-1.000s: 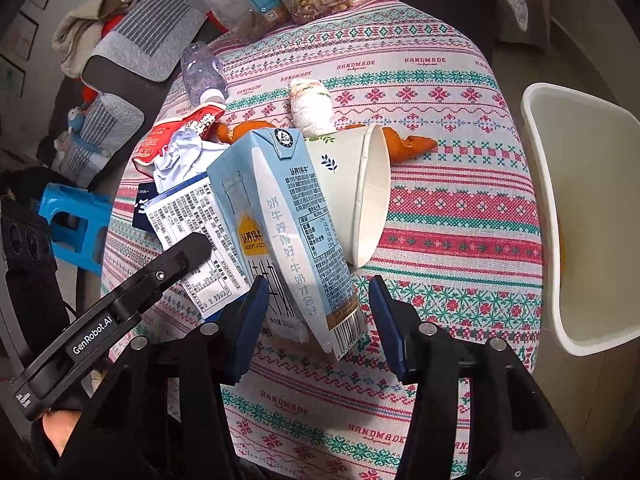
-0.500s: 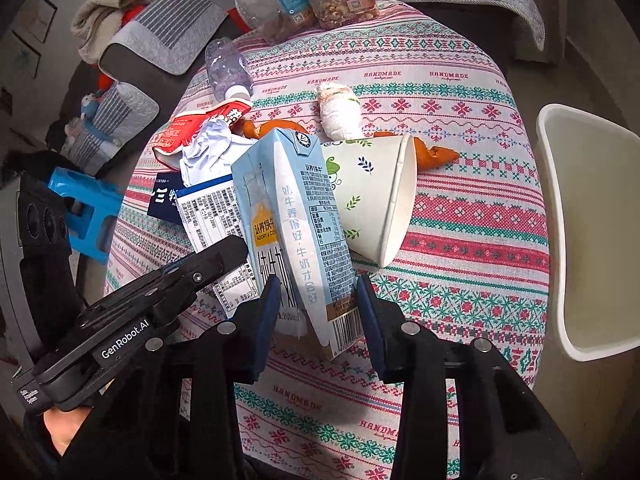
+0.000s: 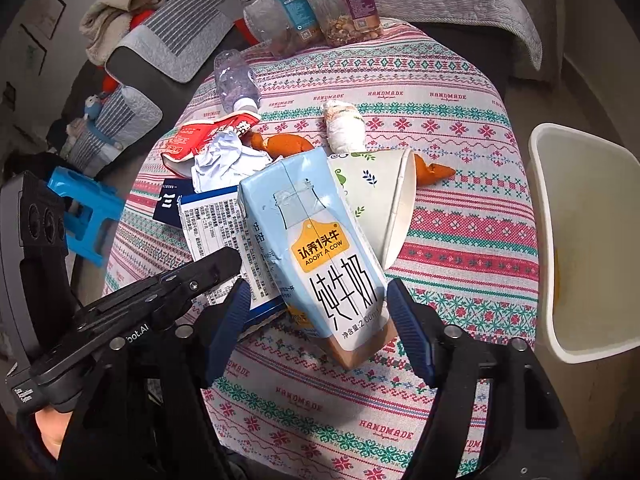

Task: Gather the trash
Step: 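Grasp the white label box with the left gripper while the right grasps the milk carton, then carry both cartons over the white bin and open both grippers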

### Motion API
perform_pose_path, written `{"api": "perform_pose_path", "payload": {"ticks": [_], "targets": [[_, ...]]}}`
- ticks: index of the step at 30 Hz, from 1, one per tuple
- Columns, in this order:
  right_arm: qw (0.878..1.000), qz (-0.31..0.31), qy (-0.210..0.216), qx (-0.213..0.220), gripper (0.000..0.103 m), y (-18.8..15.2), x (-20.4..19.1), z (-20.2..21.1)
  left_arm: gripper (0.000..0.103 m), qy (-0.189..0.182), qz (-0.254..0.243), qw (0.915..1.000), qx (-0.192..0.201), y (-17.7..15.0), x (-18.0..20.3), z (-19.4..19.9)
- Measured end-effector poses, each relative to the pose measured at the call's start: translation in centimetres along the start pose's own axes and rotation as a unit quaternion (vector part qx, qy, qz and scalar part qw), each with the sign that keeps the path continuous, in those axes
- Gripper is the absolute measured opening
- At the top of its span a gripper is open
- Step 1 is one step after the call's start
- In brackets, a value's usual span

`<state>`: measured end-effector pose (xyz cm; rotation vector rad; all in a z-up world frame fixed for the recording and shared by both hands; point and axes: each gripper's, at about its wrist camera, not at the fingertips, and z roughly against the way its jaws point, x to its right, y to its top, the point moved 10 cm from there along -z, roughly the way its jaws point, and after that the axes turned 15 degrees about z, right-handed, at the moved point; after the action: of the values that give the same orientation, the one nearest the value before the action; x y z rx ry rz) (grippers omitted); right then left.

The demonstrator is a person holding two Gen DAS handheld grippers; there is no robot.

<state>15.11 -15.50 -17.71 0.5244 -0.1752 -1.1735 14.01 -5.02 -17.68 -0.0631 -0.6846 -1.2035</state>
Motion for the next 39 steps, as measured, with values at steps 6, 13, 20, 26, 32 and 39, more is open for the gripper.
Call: {"api": "perform_pose_path", "payload": {"ticks": [6,13,20,26,32,39], "targets": [[0.998,0.040,-0.035,-0.038,0.057,-0.4,0.0,-2.4,0.006,0.001,0.015,0.9999,0.005,0.6,-1.0,0.8],[0.995,0.072,-0.055,-0.053,0.025,-0.9,-0.5,-2.9,0.006,0.008,0.012,0.9999,0.002,0.1,-1.0,0.8],[0.999,0.024,-0.009,-0.029,0.025,-0.5,-0.2,-1.0,0.006,0.008,0.011,0.9999,0.000,-0.2,-0.5,1.4],[0.999,-0.009,0.028,0.020,0.025,0.7,0.0,2.1,0.006,-0.007,0.011,0.9999,0.008,0.1,0.5,2.9],[0.997,-0.049,0.032,0.051,0.025,1.1,3.0,4.4,0.006,-0.027,0.008,0.9993,0.024,0.6,2.0,4.4],[0.989,-0.106,0.030,0.095,0.025,1.2,6.2,7.0,0.006,-0.067,-0.010,0.9973,0.029,0.4,6.1,4.6]]}}
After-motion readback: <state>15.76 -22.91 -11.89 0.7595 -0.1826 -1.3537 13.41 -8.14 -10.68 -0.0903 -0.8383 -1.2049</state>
